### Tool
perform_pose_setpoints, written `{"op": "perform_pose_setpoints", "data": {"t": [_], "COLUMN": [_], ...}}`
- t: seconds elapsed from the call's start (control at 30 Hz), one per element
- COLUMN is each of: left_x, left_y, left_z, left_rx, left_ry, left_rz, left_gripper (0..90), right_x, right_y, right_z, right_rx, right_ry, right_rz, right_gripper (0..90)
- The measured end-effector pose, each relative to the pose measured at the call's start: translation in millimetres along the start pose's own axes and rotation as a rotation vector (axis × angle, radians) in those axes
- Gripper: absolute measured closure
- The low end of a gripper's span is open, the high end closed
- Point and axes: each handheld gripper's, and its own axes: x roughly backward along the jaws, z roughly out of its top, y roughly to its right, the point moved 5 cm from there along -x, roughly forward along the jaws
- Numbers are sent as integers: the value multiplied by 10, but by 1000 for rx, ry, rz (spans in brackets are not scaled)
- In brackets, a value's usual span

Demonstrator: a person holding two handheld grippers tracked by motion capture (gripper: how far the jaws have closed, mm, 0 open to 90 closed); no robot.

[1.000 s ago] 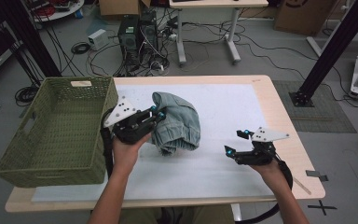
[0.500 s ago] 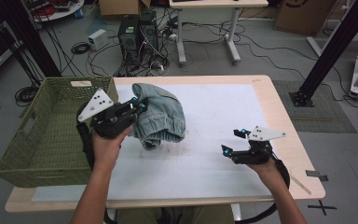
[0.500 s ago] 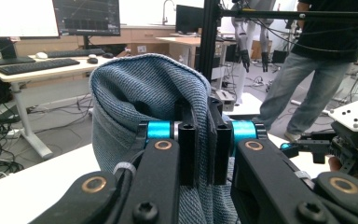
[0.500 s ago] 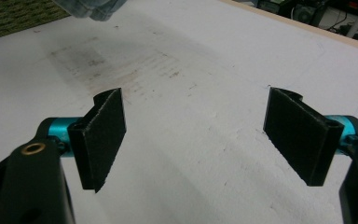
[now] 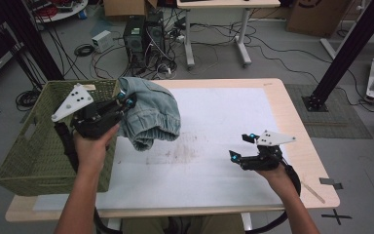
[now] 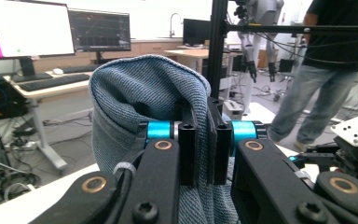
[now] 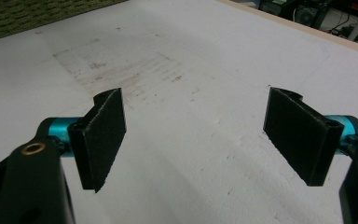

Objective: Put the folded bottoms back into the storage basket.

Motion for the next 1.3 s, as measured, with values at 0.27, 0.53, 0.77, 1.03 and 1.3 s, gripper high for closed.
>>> {"op": "perform_pose_setpoints", "data": {"t": [0.27, 0.53, 0.77, 1.03, 1.3], "left_x": [223, 512, 737, 906, 1090], "left_y": [-133, -300, -419, -539, -675], "left_z": [152, 262, 310, 301, 265], "left_rx": [-9, -6, -4, 2, 21], "left_ry": [22, 58, 76, 74, 84], "left_rz": [24, 72, 106, 142, 185], "left_gripper": [855, 855, 855, 855, 855], "right_x": [-8, -16, -35, -59, -77], "right_y": [-22, -19, -35, -56, -60], "right_z": [35, 59, 71, 77, 85], "right_rx": [10, 13, 14, 13, 14], "right_ry": [1, -2, 0, -5, -8], "right_rz": [4, 4, 6, 11, 11], "right_gripper": [213, 213, 213, 214, 213]}}
